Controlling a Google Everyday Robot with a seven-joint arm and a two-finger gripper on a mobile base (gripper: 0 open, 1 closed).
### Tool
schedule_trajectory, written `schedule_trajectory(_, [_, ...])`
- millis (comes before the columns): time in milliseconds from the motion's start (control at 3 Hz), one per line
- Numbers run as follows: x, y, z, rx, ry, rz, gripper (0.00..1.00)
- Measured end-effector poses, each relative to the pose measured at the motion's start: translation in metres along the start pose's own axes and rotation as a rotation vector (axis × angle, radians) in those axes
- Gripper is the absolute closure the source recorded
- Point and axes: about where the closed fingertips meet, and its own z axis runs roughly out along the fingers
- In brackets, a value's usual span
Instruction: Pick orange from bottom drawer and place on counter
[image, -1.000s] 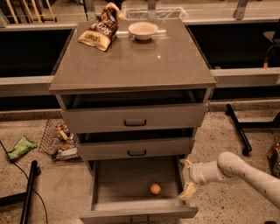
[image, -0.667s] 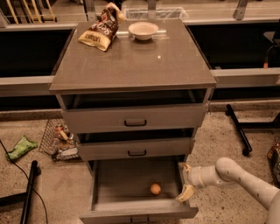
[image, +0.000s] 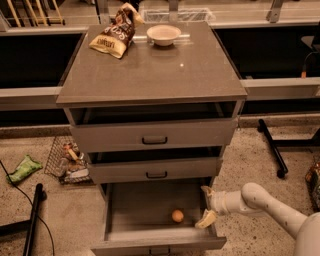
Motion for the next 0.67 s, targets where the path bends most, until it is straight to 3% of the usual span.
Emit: schedule_trajectory(667, [0.022, -0.033, 0.089, 0.044, -0.137, 0.071, 0.00])
